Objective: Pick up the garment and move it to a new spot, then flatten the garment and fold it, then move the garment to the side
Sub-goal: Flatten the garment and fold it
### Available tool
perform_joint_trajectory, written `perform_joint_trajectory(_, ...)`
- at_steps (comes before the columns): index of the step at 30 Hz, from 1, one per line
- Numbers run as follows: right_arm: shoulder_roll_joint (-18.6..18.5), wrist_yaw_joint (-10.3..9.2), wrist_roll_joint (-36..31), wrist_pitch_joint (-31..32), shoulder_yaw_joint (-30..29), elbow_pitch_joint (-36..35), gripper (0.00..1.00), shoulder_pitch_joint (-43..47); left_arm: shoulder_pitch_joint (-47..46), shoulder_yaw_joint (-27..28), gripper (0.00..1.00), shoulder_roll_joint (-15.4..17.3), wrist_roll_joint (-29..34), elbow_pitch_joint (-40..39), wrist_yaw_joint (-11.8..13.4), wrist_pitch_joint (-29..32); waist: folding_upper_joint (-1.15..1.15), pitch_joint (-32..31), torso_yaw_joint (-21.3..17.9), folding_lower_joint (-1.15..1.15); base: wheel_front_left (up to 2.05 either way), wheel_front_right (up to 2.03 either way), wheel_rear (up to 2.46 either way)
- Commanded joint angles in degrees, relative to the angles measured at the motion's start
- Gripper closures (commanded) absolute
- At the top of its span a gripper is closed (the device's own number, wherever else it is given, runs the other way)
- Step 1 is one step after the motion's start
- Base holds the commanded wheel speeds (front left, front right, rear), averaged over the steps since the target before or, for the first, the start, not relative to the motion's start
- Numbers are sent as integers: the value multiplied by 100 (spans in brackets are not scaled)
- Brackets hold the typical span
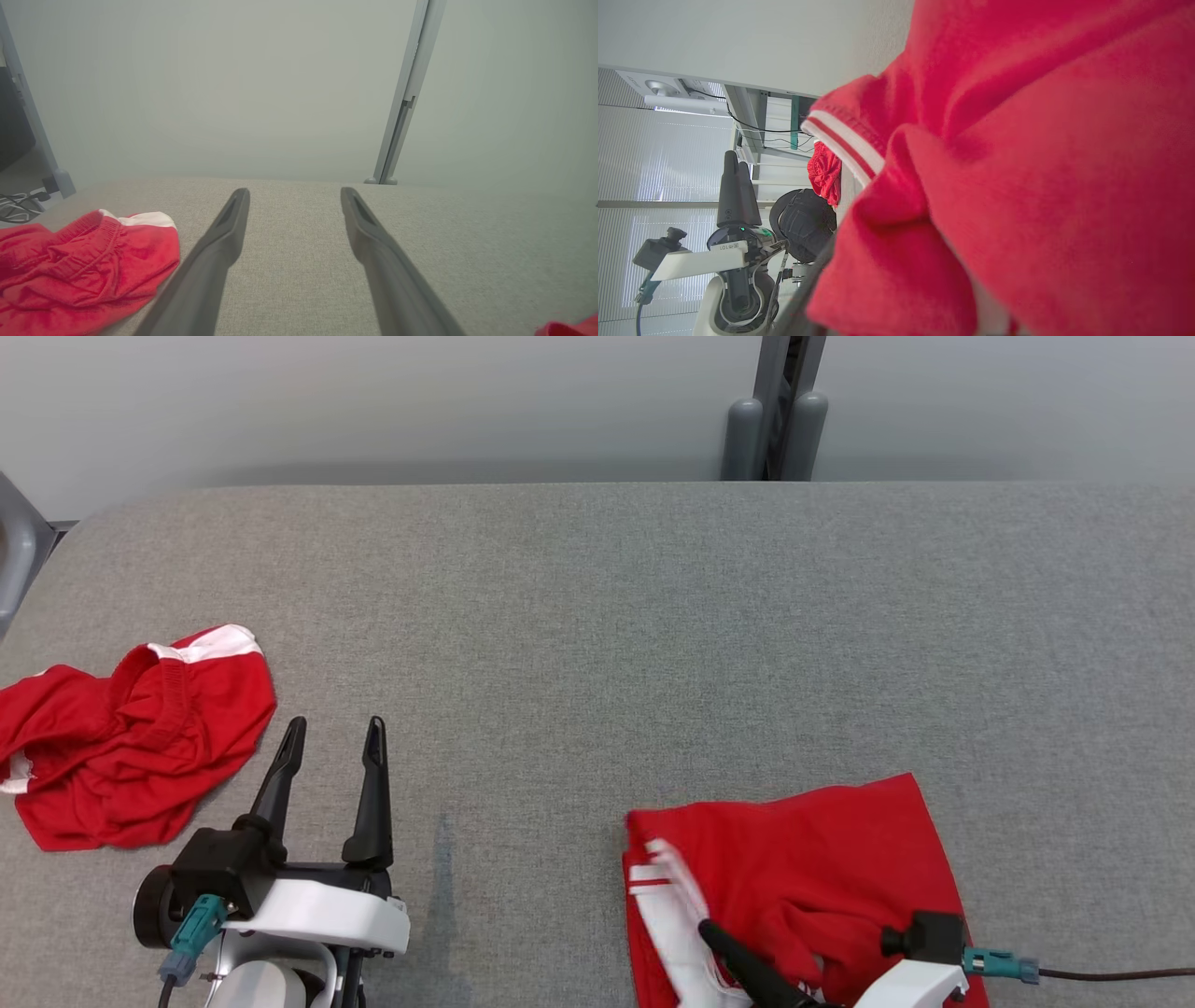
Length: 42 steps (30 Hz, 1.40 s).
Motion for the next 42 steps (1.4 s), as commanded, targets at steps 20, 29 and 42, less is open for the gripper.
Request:
perform_joint_trajectory(20, -2, 12, -1034, 1733, -600, -2731, 0, 443, 32, 77, 0, 21, -35, 175, -5, -24, 0, -238, -228, 0, 0, 0, 0)
perform_joint_trajectory(29, -3, 12, -1906, 1495, -2256, -3498, 0, -508, 0, 55, 0, 18, -45, 99, 6, -24, 0, -248, -267, 0, 0, 0, 0)
perform_joint_trajectory(42, -1507, 11, -4118, -1188, -2201, -2012, 0, -927, -98, -86, 0, 19, -205, -431, 76, -24, 0, -16, -306, 0, 0, 0, 0)
